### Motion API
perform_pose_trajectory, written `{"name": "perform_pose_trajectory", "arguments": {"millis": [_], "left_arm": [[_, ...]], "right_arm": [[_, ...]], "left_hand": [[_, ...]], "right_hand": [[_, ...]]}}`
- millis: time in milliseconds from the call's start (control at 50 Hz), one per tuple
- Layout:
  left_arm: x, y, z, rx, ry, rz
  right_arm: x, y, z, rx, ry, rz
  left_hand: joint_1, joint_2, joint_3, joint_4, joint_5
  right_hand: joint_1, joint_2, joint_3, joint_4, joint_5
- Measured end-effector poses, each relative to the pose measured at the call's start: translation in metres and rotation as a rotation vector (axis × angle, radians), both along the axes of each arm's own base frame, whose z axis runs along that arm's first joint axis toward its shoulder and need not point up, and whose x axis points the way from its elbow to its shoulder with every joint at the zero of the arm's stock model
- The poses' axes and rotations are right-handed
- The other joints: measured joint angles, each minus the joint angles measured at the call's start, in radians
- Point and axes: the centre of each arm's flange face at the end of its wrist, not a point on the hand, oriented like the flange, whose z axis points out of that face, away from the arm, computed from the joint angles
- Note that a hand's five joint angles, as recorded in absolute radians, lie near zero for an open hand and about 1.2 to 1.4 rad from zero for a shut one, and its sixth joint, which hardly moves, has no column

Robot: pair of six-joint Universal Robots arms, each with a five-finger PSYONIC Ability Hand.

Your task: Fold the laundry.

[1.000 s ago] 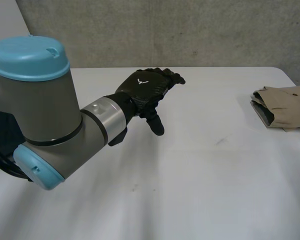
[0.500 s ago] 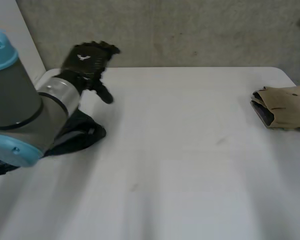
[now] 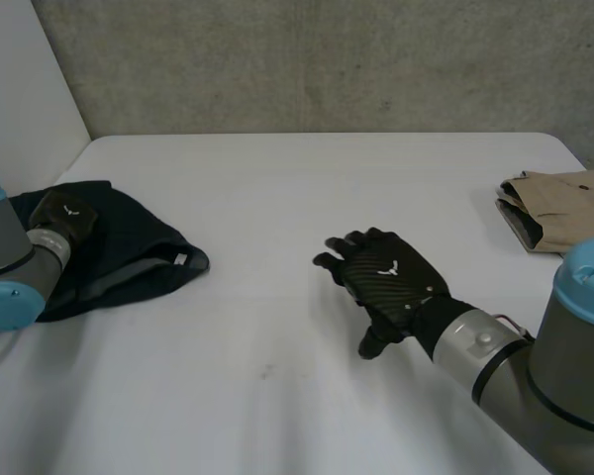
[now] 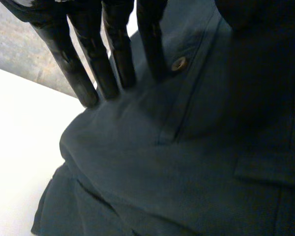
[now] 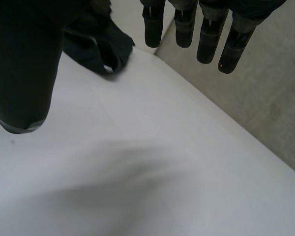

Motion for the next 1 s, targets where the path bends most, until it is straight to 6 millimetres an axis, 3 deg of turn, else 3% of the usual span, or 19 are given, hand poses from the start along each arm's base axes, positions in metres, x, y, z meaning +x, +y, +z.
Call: {"name": "perform_pose_trajectory", "arguments": {"millis": [20,40,80,100,220,260,320,400,520,540,560,580,600,620,640,660,720,880,1000], "left_arm": [[0.003,-0.004,-0.003,-0.003,-0.017,0.005],[0.003,-0.005,-0.003,-0.005,-0.021,0.007],[0.002,-0.005,-0.002,-0.010,-0.022,0.008],[-0.001,-0.005,0.002,-0.020,-0.018,0.004],[-0.039,0.014,0.037,-0.077,0.075,-0.060],[-0.075,0.041,0.072,-0.116,0.211,-0.128],[-0.109,0.076,0.102,-0.123,0.382,-0.204],[-0.154,0.137,0.128,-0.041,0.611,-0.329],[-0.208,0.244,0.121,0.270,0.802,-0.540],[-0.208,0.244,0.121,0.270,0.802,-0.540],[-0.215,0.266,0.113,0.349,0.808,-0.579],[-0.220,0.282,0.106,0.403,0.804,-0.603],[-0.222,0.289,0.102,0.429,0.800,-0.613],[-0.223,0.293,0.100,0.442,0.797,-0.617],[-0.223,0.297,0.097,0.454,0.793,-0.618],[-0.223,0.297,0.097,0.451,0.792,-0.612],[-0.220,0.290,0.099,0.425,0.795,-0.585],[-0.164,0.210,0.123,0.209,0.832,-0.295],[-0.137,0.197,0.111,0.233,0.814,-0.165]], "right_arm": [[-0.005,-0.004,-0.003,0.010,0.006,-0.021],[-0.009,-0.007,-0.004,0.014,0.009,-0.035],[-0.010,-0.008,-0.004,0.016,0.010,-0.042],[-0.019,-0.016,-0.004,0.017,0.011,-0.078],[-0.030,-0.028,0.003,-0.002,0.001,-0.130],[-0.036,-0.035,0.010,-0.023,-0.010,-0.160],[-0.043,-0.042,0.016,-0.043,-0.020,-0.192],[-0.055,-0.055,0.023,-0.064,-0.029,-0.250],[-0.075,-0.075,0.030,-0.089,-0.034,-0.349],[-0.075,-0.075,0.030,-0.089,-0.034,-0.349],[-0.079,-0.079,0.031,-0.093,-0.033,-0.367],[-0.083,-0.082,0.032,-0.096,-0.033,-0.384],[-0.085,-0.084,0.032,-0.097,-0.032,-0.392],[-0.085,-0.084,0.032,-0.098,-0.032,-0.395],[-0.088,-0.086,0.032,-0.097,-0.031,-0.404],[-0.089,-0.087,0.032,-0.096,-0.030,-0.408],[-0.090,-0.087,0.032,-0.094,-0.030,-0.410],[-0.084,-0.084,0.034,-0.082,-0.026,-0.376],[-0.065,-0.084,0.041,-0.103,-0.012,-0.289]], "left_hand": [[0.282,0.266,0.281,0.284,0.261],[0.383,0.423,0.421,0.425,0.394],[0.383,0.423,0.421,0.425,0.394],[0.481,0.601,0.611,0.623,0.596],[0.488,0.610,0.615,0.630,0.599],[0.488,0.610,0.616,0.630,0.599],[0.488,0.611,0.625,0.630,0.599],[0.491,0.612,0.628,0.631,0.599],[0.475,0.575,0.602,0.605,0.578],[0.475,0.575,0.602,0.605,0.578],[0.207,0.291,0.316,0.333,0.325],[0.158,0.270,0.295,0.290,0.283],[-0.245,-0.107,-0.047,-0.056,-0.071],[-0.245,-0.107,-0.047,-0.056,-0.071],[-0.425,-0.336,-0.307,-0.310,-0.301],[-0.429,-0.373,-0.348,-0.355,-0.332],[-0.429,-0.380,-0.353,-0.360,-0.332],[-0.429,-0.380,-0.353,-0.360,-0.332],[-0.428,-0.380,-0.353,-0.360,-0.332]], "right_hand": [[0.000,0.000,0.000,0.000,0.000],[0.000,0.000,0.000,0.000,0.000],[0.000,0.000,0.000,0.000,0.000],[0.000,0.000,0.000,0.000,0.000],[0.000,0.000,0.000,0.000,0.000],[0.000,0.000,0.000,0.000,0.000],[0.000,0.000,0.000,0.000,0.000],[0.000,0.000,0.000,0.000,0.000],[0.000,0.000,0.000,0.000,0.000],[0.000,0.000,0.000,0.000,0.000],[0.000,0.000,0.000,0.000,0.000],[0.000,0.000,0.000,0.000,0.000],[0.000,0.000,0.000,0.000,0.000],[0.000,0.000,0.000,0.000,0.000],[0.000,0.000,0.000,0.000,0.000],[0.000,0.000,0.000,0.000,0.000],[0.000,0.000,0.000,0.000,0.000],[0.000,0.000,0.000,0.000,0.000],[0.000,0.000,0.000,0.000,0.000]]}}
